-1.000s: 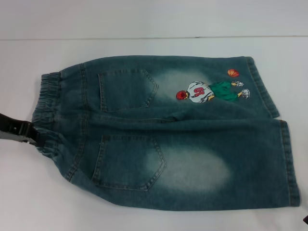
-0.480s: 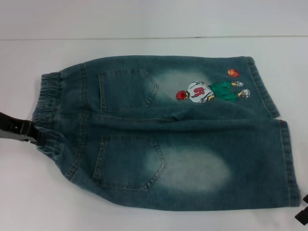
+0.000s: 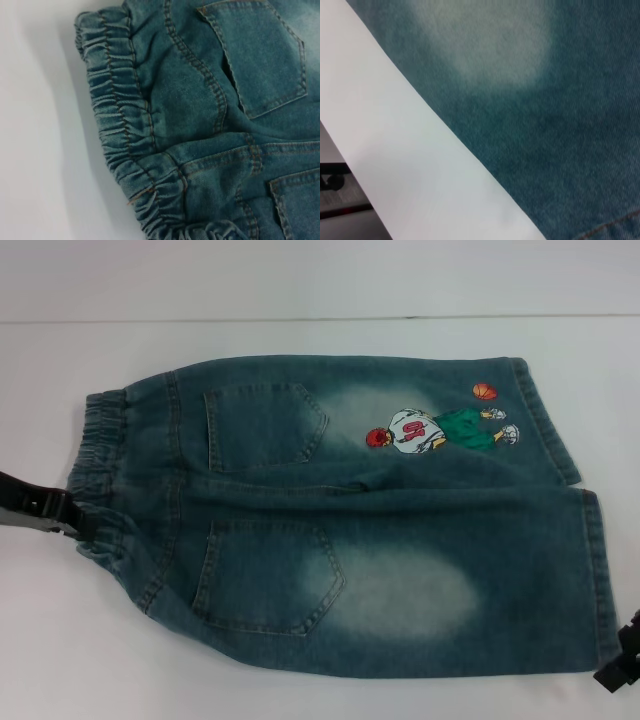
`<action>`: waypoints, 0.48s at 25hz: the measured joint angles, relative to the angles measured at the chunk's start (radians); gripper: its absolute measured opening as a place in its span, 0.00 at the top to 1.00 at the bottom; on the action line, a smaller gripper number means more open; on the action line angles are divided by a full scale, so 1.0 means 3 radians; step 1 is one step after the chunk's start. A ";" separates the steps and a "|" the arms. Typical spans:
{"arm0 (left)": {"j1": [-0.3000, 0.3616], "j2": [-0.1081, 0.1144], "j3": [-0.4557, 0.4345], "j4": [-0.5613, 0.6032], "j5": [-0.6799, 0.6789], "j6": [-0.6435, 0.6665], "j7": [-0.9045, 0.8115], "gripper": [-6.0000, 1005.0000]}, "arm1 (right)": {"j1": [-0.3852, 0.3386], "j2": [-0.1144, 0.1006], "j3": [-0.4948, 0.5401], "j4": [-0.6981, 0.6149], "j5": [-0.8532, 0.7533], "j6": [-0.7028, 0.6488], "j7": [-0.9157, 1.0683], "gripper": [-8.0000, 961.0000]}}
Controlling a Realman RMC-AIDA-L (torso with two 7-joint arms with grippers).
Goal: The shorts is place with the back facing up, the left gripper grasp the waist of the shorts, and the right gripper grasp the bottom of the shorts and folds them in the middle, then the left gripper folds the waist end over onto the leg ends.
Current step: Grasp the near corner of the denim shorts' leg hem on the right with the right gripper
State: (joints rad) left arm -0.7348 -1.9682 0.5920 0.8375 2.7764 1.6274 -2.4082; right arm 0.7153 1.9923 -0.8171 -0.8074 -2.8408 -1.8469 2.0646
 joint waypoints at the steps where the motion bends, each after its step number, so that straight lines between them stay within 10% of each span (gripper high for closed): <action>1: 0.0000 0.0000 -0.0001 0.0000 0.0000 0.0000 0.0000 0.95 | 0.0005 0.0003 0.0002 -0.0003 0.0013 0.0001 -0.0005 0.18; 12: 0.0003 0.0001 0.0000 -0.0005 -0.0024 0.0000 0.0000 0.95 | -0.0002 -0.0004 -0.0009 -0.0019 0.0227 -0.0010 -0.0063 0.22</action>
State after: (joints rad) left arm -0.7339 -1.9680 0.5920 0.8360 2.7693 1.6275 -2.4083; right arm 0.7147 1.9912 -0.8197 -0.8132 -2.7726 -1.8500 2.0458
